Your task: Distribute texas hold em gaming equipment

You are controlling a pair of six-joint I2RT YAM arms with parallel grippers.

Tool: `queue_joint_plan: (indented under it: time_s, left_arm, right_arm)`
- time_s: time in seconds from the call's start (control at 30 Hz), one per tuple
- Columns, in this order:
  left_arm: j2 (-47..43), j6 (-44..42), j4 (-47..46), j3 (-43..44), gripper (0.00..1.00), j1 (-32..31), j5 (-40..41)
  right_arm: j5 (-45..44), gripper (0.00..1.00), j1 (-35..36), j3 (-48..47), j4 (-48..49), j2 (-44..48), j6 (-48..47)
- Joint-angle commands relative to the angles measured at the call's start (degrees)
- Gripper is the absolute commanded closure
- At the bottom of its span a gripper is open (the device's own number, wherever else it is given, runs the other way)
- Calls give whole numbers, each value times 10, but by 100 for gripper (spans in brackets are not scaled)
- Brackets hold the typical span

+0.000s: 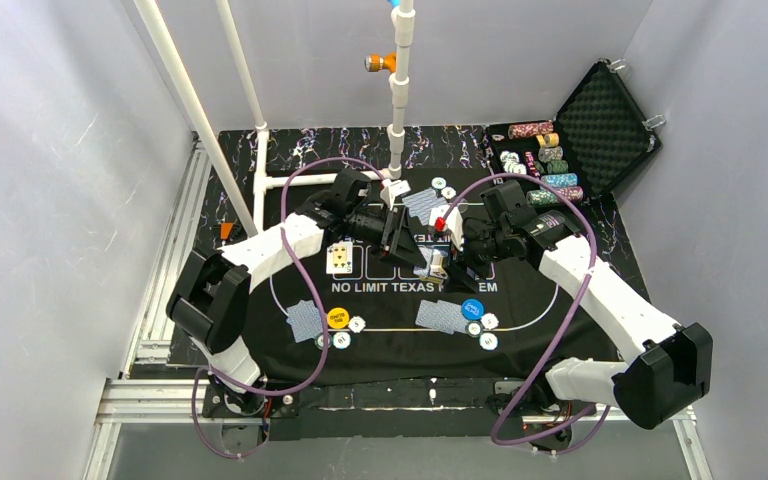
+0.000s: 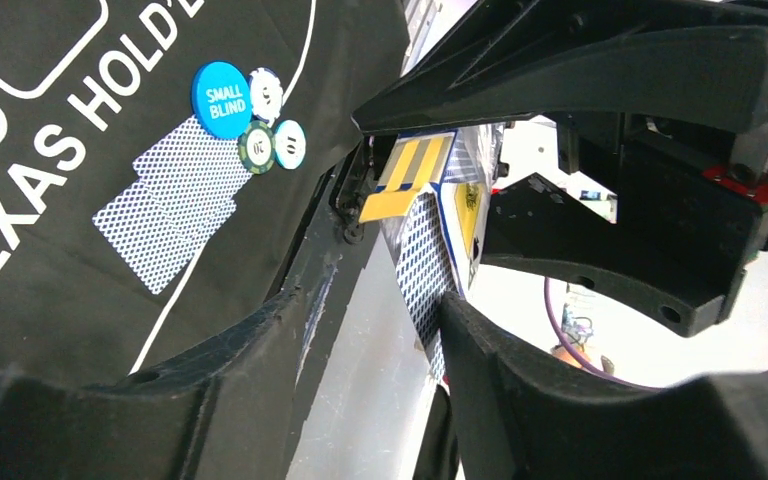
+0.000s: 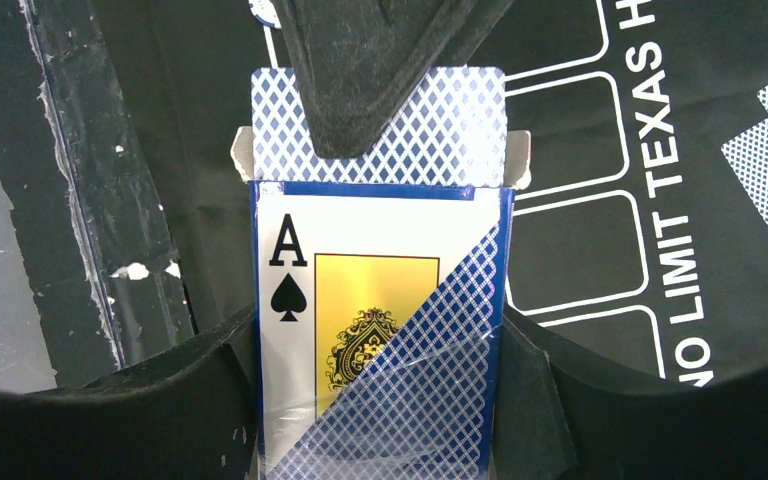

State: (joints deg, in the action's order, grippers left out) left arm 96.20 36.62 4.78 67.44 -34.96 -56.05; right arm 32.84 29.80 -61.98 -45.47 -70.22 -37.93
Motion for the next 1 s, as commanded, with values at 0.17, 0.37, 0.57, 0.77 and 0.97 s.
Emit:
queue_joint_plan:
  time_s: [0.17,0.37,0.57,0.77,0.97]
  left_arm:
    - [-38,37,-64,-29,52,27,-43]
    - [-45,49,-70,-27,42,26,-36]
    - [-27,56,-71,-17,36,17,-33]
    - [-31,32,-53,-21,56,16,-30]
    - [-56,1,-19,-26,82,37,-25]
  right_arm:
    - [-8,99,3,-5,20,25,-5]
    - [-22,99,6,2,27,21,-4]
    - [-21,99,10,-4,28,15,-2]
    - [-20,99,10,-7,23,22,-1]
    - [-25,99,10,-1,23,24,-1]
